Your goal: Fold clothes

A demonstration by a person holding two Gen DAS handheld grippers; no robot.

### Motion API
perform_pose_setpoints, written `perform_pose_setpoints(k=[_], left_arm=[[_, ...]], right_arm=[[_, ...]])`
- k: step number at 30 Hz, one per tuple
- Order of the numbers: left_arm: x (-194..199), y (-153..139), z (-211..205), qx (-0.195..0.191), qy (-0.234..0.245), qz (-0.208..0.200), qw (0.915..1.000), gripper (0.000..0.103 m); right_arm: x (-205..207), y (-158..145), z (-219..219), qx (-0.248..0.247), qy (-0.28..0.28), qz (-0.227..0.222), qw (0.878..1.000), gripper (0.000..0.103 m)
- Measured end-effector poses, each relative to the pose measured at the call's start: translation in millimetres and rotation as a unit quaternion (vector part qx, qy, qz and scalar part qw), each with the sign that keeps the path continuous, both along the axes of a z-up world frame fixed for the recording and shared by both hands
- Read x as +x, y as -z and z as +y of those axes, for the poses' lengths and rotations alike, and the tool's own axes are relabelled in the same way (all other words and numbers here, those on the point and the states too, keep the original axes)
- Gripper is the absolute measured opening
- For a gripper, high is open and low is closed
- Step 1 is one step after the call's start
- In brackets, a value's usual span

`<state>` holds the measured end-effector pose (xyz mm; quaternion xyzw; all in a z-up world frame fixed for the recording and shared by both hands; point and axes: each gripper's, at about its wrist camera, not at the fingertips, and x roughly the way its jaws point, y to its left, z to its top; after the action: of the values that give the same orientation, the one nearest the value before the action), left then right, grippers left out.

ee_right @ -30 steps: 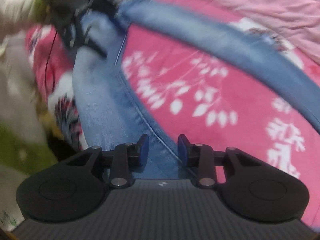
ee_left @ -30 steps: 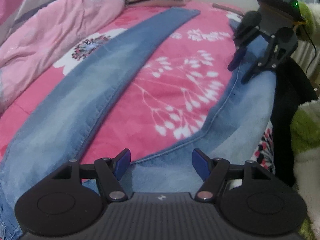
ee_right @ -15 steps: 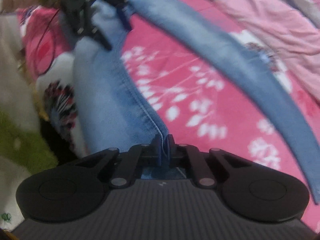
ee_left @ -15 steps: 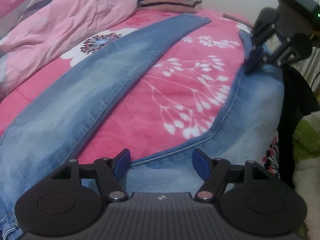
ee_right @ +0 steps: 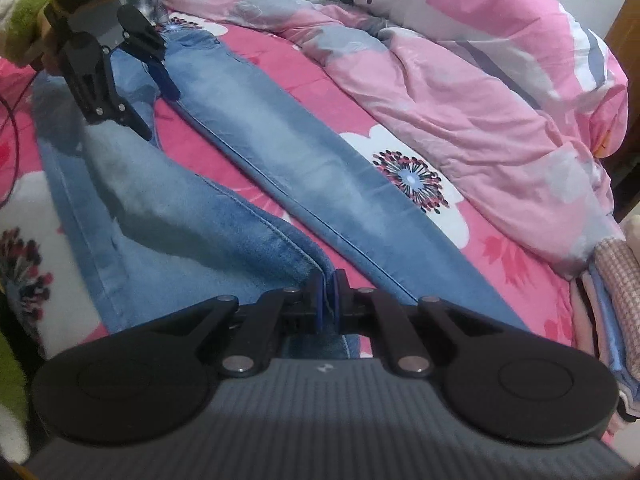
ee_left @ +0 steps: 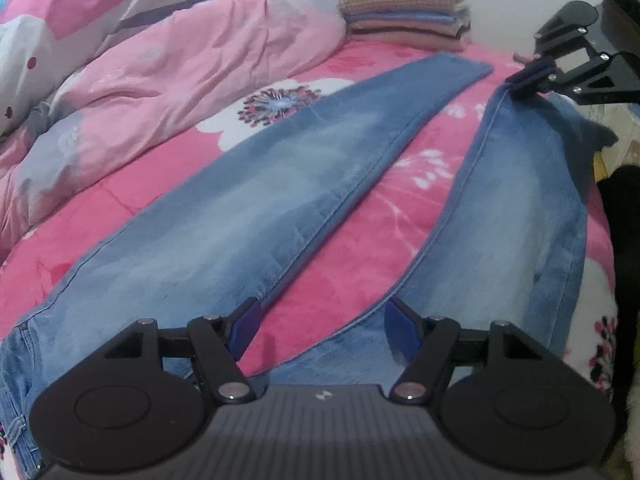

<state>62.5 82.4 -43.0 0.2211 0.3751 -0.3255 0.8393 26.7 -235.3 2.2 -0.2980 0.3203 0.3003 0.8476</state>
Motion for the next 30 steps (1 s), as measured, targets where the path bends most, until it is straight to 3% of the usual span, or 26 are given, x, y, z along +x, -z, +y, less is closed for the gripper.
perform_pose_setpoints(k=[3, 7, 9, 13, 14, 15, 18, 21, 26, 30], left_arm=[[-3, 10, -8, 0.032, 0.018, -0.001, 0.9993, 0.07], [-1, 15, -11, 0.044, 0.033, 0.014, 0.9984, 0.064], [1, 16, -9, 0.035, 0.039, 0.035, 0.998, 0.049], [-3, 17, -15, 0.045, 0.064, 0.037, 0.9962, 0.036], [-4, 18, -17, 0.046, 0.069, 0.036, 0.9959, 0.028], [-6, 18, -19, 0.048, 0.073, 0.033, 0.9956, 0.02], [-16, 19, -25, 0.062, 0.079, 0.002, 0.9949, 0.008], [-23, 11, -23, 0.062, 0.066, -0.036, 0.9952, 0.006], [-19, 1, -15, 0.039, -0.006, -0.084, 0.9957, 0.006], [-19, 29, -36, 0.093, -0.035, -0.12, 0.9878, 0.007]], right_arm=[[7, 11, -1, 0.003, 0.004, 0.005, 1.0, 0.003], [14, 23, -2, 0.006, 0.008, 0.013, 1.0, 0.003], [15, 24, -2, 0.01, 0.007, 0.014, 1.0, 0.004], [13, 18, -7, 0.024, 0.002, 0.012, 1.0, 0.004], [13, 18, -8, 0.026, 0.0, 0.01, 1.0, 0.004], [13, 17, -8, 0.026, 0.0, 0.01, 1.0, 0.004], [11, 16, -8, 0.027, 0.003, 0.002, 1.0, 0.004], [6, 11, -8, 0.028, 0.009, -0.009, 1.0, 0.004], [4, 14, -6, 0.023, 0.017, -0.023, 0.999, 0.004], [16, 41, 4, 0.007, 0.04, -0.023, 0.999, 0.005]])
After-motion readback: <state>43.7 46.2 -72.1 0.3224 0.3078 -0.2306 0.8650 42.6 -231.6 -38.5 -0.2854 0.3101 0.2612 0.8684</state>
